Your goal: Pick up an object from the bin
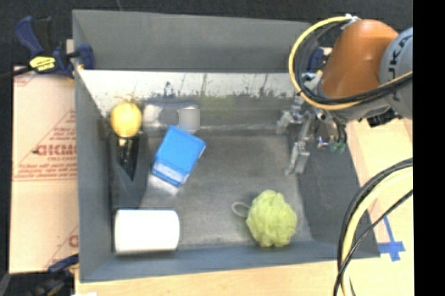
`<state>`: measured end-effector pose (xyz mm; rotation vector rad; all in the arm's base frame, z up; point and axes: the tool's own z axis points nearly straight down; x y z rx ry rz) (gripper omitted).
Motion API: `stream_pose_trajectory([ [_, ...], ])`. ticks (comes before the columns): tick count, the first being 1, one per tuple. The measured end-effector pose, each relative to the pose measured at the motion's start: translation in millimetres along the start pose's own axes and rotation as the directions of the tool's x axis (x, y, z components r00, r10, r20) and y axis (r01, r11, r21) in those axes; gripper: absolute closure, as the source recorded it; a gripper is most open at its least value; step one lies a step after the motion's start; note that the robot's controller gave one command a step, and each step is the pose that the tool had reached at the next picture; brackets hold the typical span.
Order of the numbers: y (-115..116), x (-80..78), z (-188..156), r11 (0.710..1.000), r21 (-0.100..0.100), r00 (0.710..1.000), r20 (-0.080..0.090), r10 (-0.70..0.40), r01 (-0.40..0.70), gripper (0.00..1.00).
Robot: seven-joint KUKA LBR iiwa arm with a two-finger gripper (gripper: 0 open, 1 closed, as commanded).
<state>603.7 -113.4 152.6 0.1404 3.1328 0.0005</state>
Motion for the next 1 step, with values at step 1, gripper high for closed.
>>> stream_pose_trajectory([
  [1, -22.4, 48.0, 20.1, 1.0, 0.005, 1.0, 0.003, -0.024, 0.024, 1.0],
])
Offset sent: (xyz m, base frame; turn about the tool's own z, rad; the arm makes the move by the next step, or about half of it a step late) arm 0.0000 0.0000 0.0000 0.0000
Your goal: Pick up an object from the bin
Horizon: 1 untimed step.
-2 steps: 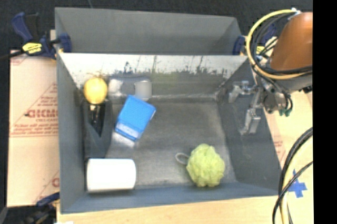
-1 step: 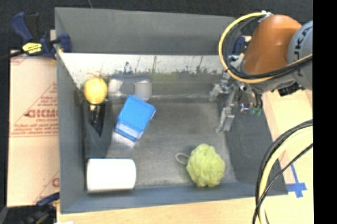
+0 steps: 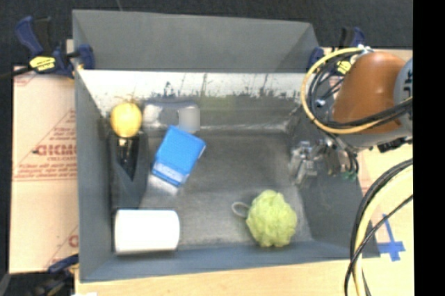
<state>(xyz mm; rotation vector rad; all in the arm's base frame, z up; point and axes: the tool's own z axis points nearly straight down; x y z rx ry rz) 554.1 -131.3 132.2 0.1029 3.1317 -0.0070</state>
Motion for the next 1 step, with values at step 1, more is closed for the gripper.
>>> stream_pose_trajectory([
  [1, 0.0, 0.0, 0.0, 1.0, 0.0, 1.0, 0.0, 0.0, 0.0, 1.0],
])
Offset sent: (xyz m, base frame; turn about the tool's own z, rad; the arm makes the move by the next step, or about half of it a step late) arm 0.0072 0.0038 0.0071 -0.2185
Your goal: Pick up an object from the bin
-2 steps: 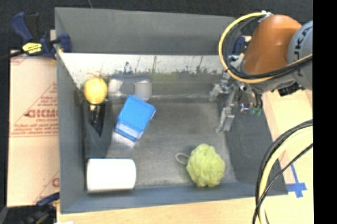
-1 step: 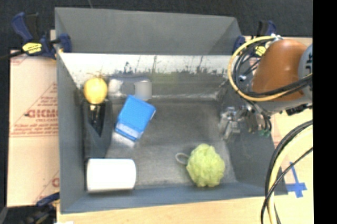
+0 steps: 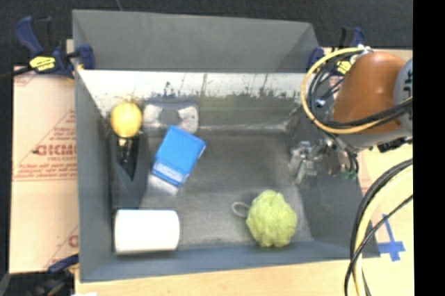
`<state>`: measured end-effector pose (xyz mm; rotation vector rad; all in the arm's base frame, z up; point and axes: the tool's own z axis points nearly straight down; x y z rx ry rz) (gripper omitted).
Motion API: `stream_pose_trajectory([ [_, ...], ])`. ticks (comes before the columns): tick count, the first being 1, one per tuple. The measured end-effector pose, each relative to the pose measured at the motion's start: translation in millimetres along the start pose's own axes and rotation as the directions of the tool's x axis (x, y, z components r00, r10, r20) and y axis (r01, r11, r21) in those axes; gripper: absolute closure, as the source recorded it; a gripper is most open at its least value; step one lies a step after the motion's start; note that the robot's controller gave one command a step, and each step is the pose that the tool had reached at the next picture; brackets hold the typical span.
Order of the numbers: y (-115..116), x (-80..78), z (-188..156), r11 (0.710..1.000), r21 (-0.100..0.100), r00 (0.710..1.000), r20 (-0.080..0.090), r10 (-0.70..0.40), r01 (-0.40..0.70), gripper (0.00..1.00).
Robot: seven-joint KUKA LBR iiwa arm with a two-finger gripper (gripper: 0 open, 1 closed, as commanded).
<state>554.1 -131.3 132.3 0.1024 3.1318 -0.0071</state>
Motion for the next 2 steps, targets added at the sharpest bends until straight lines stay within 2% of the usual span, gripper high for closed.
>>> stream_pose_trajectory([
  [1, 3.9, -7.8, -7.8, 0.977, 0.003, 0.977, 0.007, -0.214, 0.214, 1.0],
  [2, 35.6, 70.9, -2.2, 0.936, 0.0, 0.936, -0.001, -0.353, 0.353, 1.0],
])
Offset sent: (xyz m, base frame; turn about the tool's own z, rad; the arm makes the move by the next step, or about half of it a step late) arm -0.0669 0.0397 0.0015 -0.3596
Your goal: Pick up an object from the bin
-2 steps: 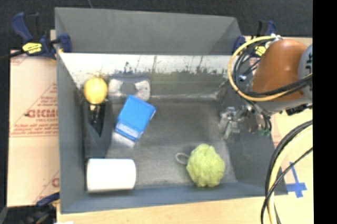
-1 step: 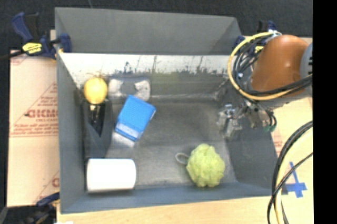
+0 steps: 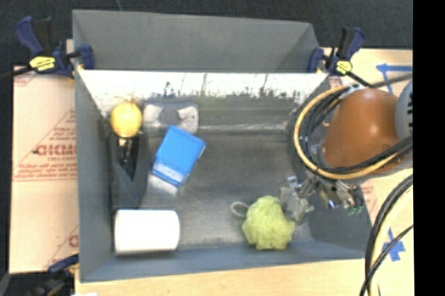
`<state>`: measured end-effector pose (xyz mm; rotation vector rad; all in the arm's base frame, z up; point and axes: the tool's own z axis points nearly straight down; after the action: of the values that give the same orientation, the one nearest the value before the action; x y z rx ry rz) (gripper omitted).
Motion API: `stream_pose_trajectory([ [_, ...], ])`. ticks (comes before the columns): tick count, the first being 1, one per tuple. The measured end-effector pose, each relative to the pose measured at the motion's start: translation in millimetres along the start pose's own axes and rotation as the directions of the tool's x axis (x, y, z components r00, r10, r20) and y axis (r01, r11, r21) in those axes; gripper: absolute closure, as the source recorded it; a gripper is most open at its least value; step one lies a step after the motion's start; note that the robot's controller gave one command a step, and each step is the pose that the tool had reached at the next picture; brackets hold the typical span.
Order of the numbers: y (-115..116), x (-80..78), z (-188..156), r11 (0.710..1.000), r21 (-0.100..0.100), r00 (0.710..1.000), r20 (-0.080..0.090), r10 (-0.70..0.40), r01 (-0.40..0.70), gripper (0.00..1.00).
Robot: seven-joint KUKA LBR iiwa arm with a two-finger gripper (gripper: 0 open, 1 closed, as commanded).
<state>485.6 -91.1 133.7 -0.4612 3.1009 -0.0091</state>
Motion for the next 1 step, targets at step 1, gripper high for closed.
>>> stream_pose_trajectory([
  [1, 20.3, -24.7, 8.1, 1.0, 0.006, 1.0, 0.014, 0.006, -0.006, 1.0],
])
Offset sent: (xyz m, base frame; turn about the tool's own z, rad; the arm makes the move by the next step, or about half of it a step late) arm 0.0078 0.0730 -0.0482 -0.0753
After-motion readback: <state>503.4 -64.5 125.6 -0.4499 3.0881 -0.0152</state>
